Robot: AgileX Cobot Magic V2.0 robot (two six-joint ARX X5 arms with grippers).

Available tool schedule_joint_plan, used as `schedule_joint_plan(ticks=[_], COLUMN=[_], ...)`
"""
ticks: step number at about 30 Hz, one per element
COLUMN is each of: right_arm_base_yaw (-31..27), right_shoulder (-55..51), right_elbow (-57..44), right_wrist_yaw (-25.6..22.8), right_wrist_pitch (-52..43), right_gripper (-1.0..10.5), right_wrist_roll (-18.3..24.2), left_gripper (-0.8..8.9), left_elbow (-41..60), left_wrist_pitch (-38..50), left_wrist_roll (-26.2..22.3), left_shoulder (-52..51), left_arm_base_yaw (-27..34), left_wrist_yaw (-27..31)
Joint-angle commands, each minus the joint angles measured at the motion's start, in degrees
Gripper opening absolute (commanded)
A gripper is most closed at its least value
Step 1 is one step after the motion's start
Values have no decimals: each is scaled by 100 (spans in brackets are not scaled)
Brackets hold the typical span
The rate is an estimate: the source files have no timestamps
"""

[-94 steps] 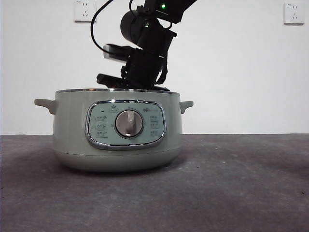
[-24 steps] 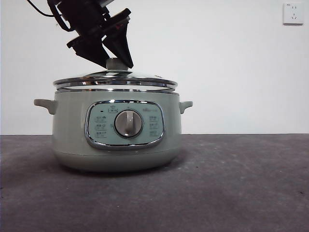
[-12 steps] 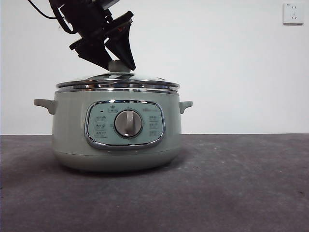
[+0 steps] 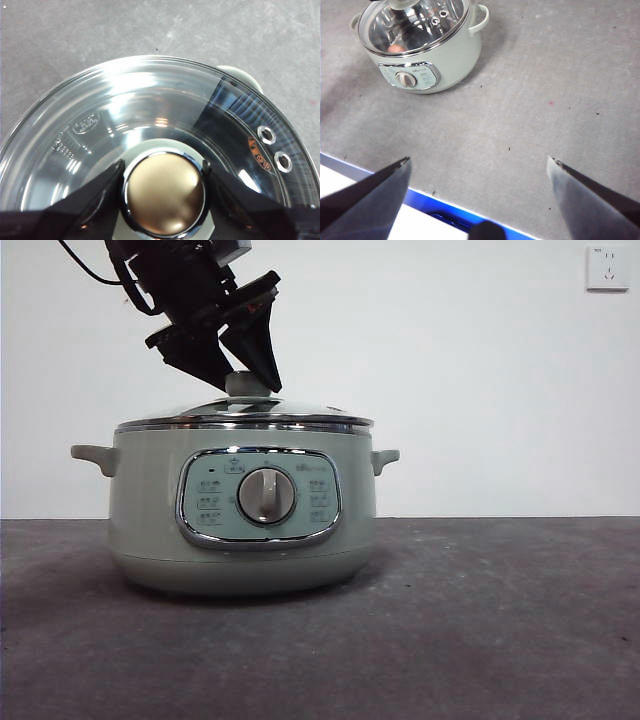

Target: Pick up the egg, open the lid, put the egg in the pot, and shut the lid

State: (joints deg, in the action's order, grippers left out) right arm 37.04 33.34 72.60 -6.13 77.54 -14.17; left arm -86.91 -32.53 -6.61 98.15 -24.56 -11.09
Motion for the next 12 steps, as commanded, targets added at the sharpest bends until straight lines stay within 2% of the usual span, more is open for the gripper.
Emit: schedule_joint_plan(ticks=[1,7,12], right_arm_base_yaw=[7,7,7], right_shoulder=[-24,-24,-24], right_elbow=[-57,-57,-57], right_wrist_yaw=[-33,-96,-98], right_wrist_pitch=[136,133,133], right_gripper=[464,464,464], right_wrist_roll=[-20,-11,24], left_gripper=[-8,-8,-8], left_elbow=[28,26,26], left_wrist_pitch=[-177,-214,-393], left_wrist_roll=[-192,-293,-310], left_shoulder=[142,140,140], left_arm_base_yaw=[-24,-26,-28], left_wrist_yaw=[116,234,-81])
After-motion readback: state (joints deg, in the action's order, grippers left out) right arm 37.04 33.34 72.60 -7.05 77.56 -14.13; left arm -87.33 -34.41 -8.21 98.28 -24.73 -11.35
